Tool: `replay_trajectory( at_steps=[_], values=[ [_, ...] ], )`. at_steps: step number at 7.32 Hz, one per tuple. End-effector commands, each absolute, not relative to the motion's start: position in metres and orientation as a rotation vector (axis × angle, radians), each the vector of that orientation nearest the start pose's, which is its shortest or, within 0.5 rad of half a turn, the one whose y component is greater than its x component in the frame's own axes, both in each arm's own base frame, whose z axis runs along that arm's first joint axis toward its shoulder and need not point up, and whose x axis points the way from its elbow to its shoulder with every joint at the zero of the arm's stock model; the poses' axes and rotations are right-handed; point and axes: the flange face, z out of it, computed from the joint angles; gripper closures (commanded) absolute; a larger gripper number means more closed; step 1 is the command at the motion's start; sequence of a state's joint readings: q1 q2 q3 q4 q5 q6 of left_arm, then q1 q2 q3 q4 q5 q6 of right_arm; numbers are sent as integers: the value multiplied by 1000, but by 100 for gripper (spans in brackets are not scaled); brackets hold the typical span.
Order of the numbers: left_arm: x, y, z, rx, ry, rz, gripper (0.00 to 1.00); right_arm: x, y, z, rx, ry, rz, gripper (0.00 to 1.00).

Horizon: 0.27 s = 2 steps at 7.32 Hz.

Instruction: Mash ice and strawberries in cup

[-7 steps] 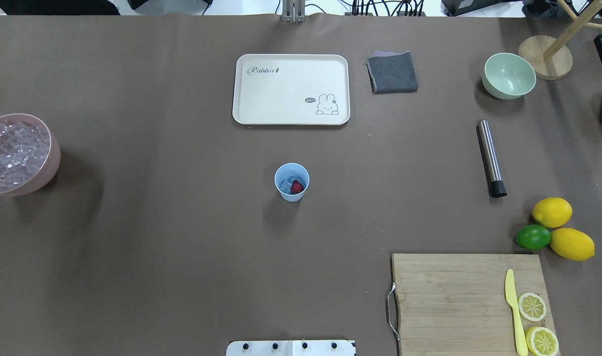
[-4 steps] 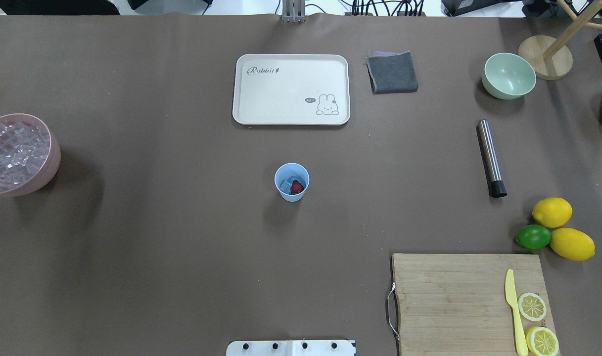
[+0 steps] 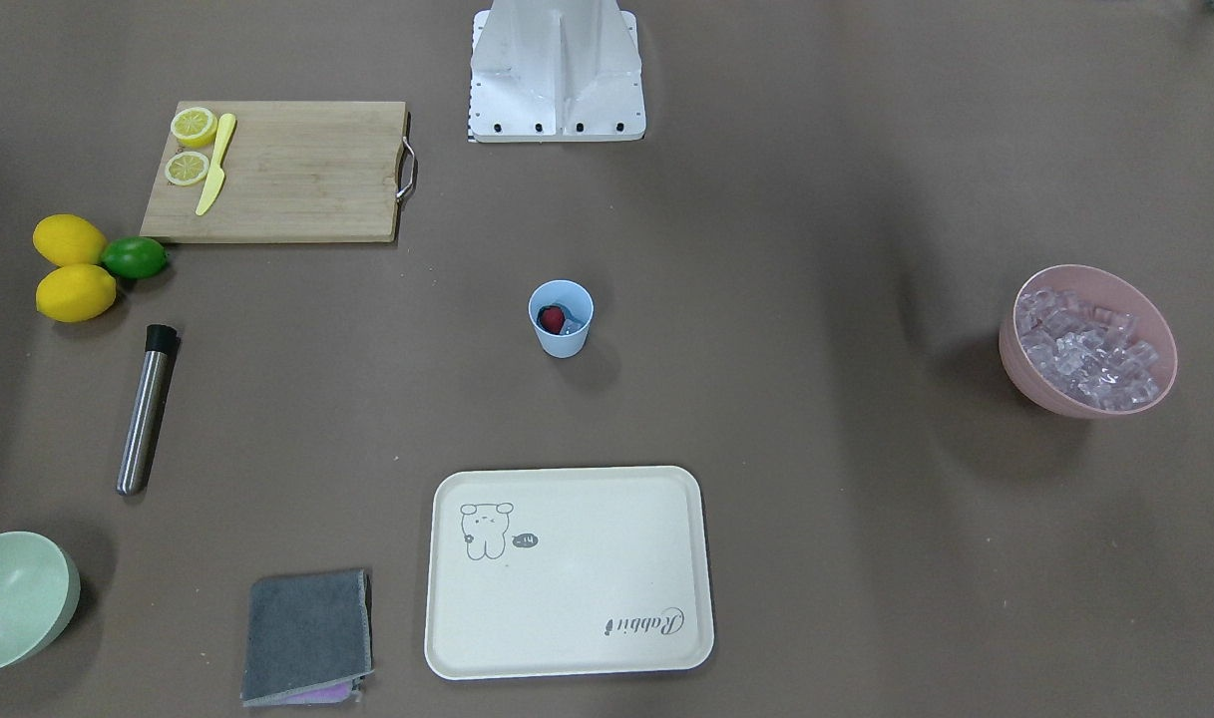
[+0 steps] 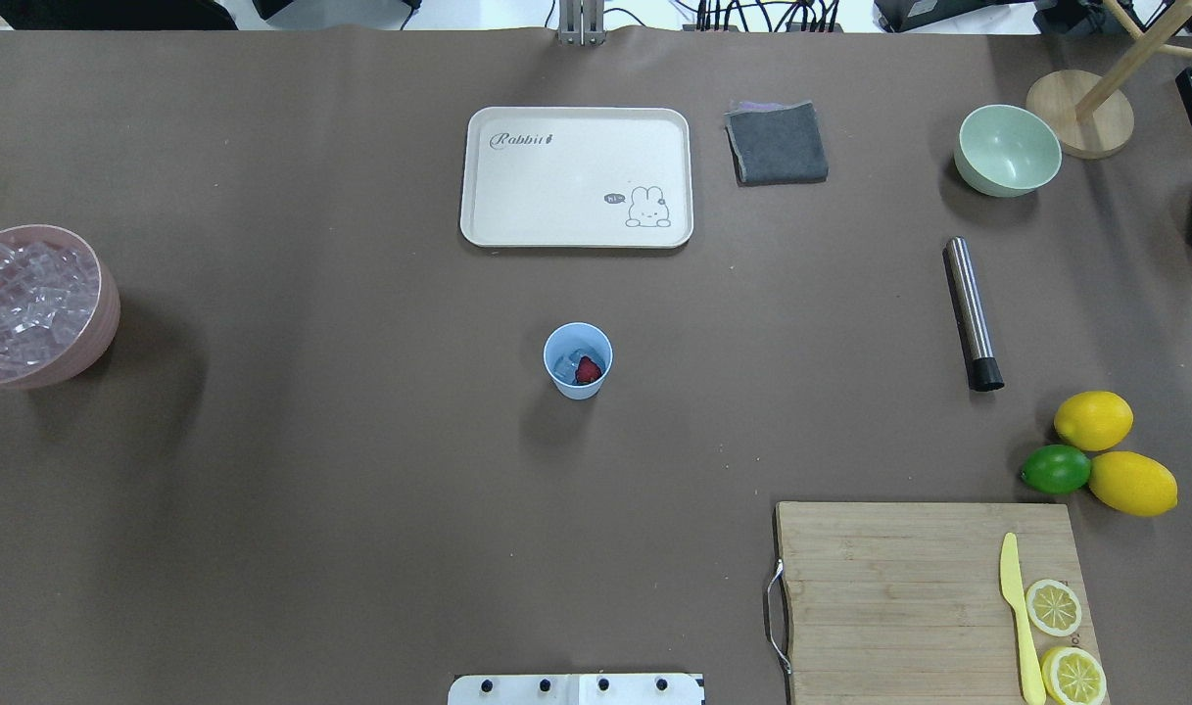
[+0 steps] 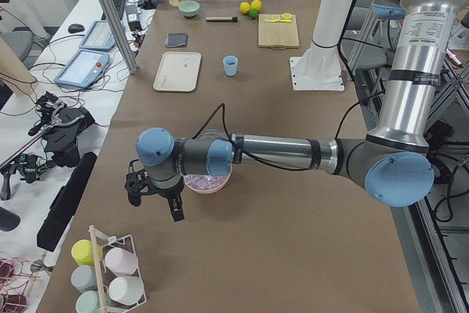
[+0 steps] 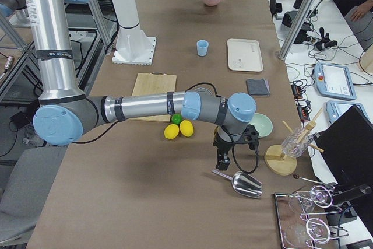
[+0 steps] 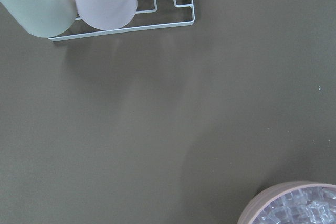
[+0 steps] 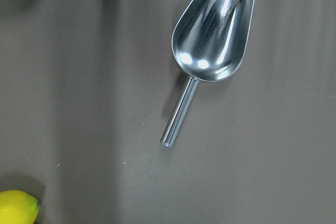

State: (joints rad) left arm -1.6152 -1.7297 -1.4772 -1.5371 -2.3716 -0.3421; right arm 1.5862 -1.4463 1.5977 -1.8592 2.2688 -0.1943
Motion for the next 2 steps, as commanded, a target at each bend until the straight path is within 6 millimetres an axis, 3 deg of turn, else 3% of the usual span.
replay_trajectory(
  at_steps=[1,2],
  values=[
    [-87,-555,625,-93,800,-355,3,77,-528,614,-57,-707,-124,0],
    [-87,-555,626,-95,800,-355,3,77,-528,614,-57,-707,-124,0]
  ],
)
